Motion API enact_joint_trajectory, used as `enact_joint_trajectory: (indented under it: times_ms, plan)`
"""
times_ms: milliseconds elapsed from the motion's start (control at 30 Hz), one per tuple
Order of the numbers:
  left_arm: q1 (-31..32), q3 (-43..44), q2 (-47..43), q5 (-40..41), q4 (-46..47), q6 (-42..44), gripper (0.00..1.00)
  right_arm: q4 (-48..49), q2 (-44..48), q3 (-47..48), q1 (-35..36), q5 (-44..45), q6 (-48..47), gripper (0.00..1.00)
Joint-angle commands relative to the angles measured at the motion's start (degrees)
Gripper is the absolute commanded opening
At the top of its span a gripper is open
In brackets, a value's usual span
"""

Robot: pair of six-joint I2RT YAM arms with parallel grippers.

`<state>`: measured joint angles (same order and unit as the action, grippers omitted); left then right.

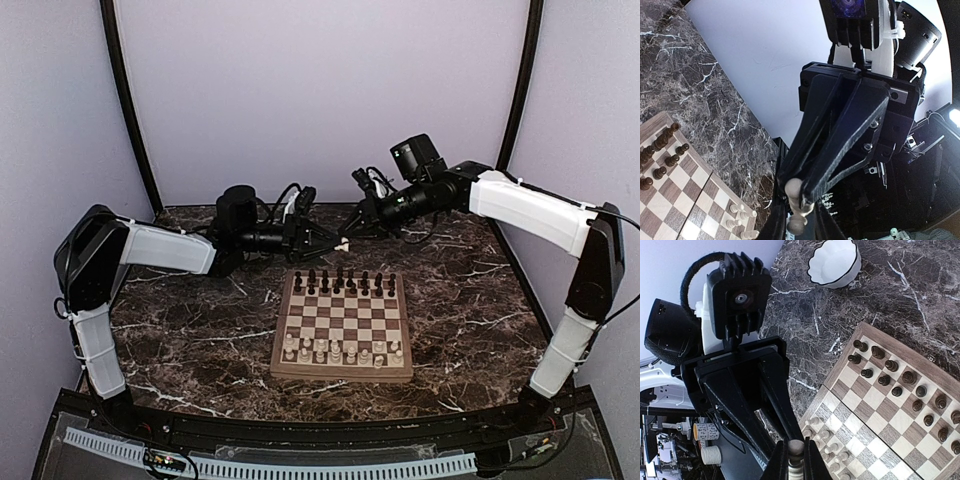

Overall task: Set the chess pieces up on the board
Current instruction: Pass from the right arm to the left

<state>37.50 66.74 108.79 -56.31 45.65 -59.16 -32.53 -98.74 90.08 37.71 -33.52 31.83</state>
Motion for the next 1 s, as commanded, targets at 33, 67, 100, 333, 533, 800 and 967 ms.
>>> enact_joint_trajectory:
  times_ms: [33,67,100,333,533,800,967]
  plan:
    - [-0.2,1.7,-0.2,-1.6,1.1,-0.2,0.27,1.7,0.9,-0.2,-0.4,1.0,-0.4,0.05]
    - [-0.2,1.7,-0.2,-2.0,1.0,-0.2,0.28,1.9,0.9,-0.2,-0.4,1.1,-0.4,0.05]
    - [-0.3,1.7,-0.2,-2.2,0.9,-0.3,0.29,1.9,0.9,-0.2,-0.4,1.2,-0.3,0.05]
    - [-0.3,1.9,0.4,-3.2,0.6,-0.8,0.29,2.8,0.6,-0.1,-0.4,1.2,0.0,0.05]
    - [-0.2,2.1,0.5,-3.6,0.9,-1.0,0.22,3.1,0.3,-0.1,-0.3,0.7,0.1,0.05]
    - [-0.2,3.1,0.3,-3.3,-3.9,0.8,0.13,2.1,0.7,0.4,-0.6,2.1,-0.6,0.05]
    - [-0.1,6.4,-1.5,-1.5,-21.7,11.3,0.11,-9.6,1.6,5.5,-1.7,13.1,-8.3,0.04]
